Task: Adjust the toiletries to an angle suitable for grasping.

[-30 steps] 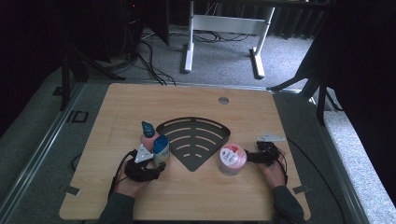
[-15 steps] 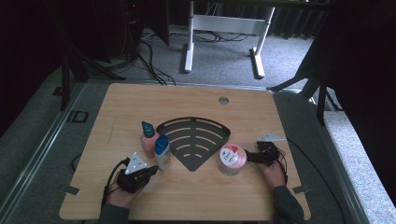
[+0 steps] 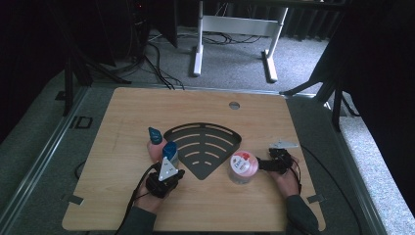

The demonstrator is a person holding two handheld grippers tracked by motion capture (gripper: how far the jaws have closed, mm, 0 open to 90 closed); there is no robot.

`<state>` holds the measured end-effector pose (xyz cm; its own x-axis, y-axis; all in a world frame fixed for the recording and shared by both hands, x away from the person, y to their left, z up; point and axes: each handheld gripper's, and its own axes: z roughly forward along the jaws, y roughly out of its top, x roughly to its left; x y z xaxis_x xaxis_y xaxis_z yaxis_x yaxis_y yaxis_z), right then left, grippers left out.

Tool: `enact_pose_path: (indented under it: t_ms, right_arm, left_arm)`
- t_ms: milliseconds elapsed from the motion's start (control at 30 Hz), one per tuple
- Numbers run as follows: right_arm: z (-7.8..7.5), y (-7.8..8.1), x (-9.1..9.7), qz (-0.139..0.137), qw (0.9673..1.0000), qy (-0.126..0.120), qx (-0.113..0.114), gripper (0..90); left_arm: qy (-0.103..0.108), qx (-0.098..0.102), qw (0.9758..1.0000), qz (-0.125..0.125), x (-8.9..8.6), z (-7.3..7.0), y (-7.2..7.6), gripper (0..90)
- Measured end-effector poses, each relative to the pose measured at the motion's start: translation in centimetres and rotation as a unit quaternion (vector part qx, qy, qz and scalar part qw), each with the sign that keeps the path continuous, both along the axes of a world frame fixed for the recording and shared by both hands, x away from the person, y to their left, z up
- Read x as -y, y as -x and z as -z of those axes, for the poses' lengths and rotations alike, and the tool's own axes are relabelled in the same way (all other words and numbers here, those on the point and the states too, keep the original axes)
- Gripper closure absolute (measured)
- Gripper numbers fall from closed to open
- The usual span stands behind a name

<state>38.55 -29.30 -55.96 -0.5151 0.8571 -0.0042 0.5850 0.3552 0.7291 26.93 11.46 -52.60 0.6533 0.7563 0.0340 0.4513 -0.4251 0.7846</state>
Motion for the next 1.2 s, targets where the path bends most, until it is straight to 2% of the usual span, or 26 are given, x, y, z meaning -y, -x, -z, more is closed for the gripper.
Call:
enact_pose_path:
  t_ms: [367, 500, 633, 767, 1000, 1200]
  right_arm:
    - [0.0, 0.0, 0.0, 0.000, 1.0000, 0.000, 0.000, 20.0]
    - [0.0, 0.0, 0.0, 0.000, 1.0000, 0.000, 0.000, 20.0]
    - [0.0, 0.0, 0.0, 0.000, 1.0000, 0.000, 0.000, 20.0]
    - [0.0, 0.0, 0.0, 0.000, 1.0000, 0.000, 0.000, 20.0]
    - [0.0, 0.0, 0.0, 0.000, 1.0000, 0.000, 0.000, 20.0]
    - [0.0, 0.0, 0.0, 0.000, 1.0000, 0.000, 0.000, 20.0]
  left_arm:
    - [-0.009, 0.007, 0.9996, -0.026, -1.0, 0.1, -0.7, 90.0]
    - [-0.022, 0.007, 0.9995, -0.021, -1.2, 0.0, -1.3, 90.0]
    - [-0.028, 0.008, 0.9994, -0.020, -1.5, 0.0, -1.9, 90.0]
    - [-0.032, 0.006, 0.9994, -0.008, -1.8, 0.1, -2.2, 90.0]
    - [-0.024, 0.006, 0.9997, -0.004, -2.1, 0.2, -2.9, 90.0]
    - [-0.028, 0.004, 0.9996, -0.007, -2.0, 0.3, -2.8, 89.0]
